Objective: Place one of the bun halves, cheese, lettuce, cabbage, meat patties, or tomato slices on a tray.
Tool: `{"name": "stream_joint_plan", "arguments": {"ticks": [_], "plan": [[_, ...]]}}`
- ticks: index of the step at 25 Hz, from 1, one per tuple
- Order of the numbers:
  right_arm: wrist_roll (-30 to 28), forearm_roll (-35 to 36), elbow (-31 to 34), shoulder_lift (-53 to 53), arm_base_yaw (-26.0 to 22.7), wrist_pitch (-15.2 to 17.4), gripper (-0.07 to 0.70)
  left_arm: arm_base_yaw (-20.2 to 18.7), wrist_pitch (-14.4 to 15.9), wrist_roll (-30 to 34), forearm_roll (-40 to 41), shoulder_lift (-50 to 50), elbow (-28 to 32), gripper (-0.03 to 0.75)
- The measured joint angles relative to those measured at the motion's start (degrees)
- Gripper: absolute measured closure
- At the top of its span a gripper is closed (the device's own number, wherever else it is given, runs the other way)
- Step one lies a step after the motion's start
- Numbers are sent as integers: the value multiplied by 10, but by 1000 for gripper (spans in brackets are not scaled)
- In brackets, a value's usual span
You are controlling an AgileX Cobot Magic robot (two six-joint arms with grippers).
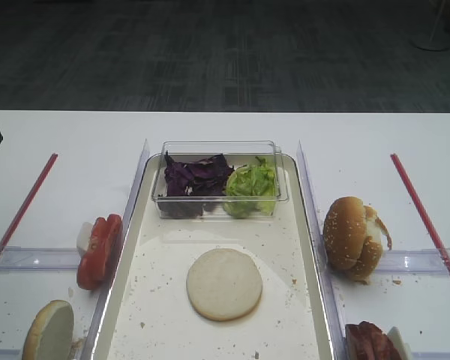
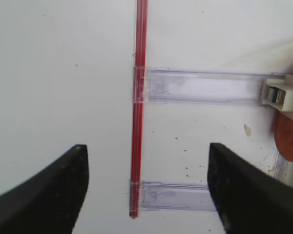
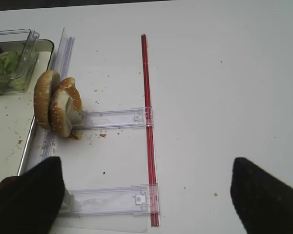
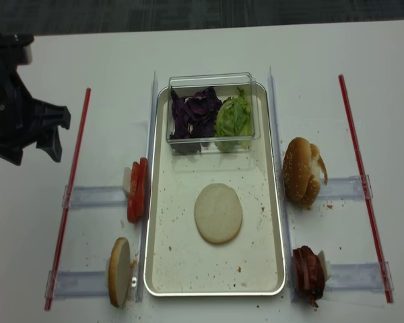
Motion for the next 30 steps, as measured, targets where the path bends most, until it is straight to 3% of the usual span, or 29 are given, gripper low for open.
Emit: {"name": "stream_joint_plan", "arguments": {"ticks": [6, 13, 30], "plan": [[0, 0, 0, 0, 0, 0, -67, 0, 1, 0, -2, -19, 4, 244], [0, 0, 0, 0, 0, 0, -67, 0, 2, 0, -2, -91, 54, 244], [0, 0, 0, 0, 0, 0, -67, 0, -18, 0, -1, -394, 311, 244]]}}
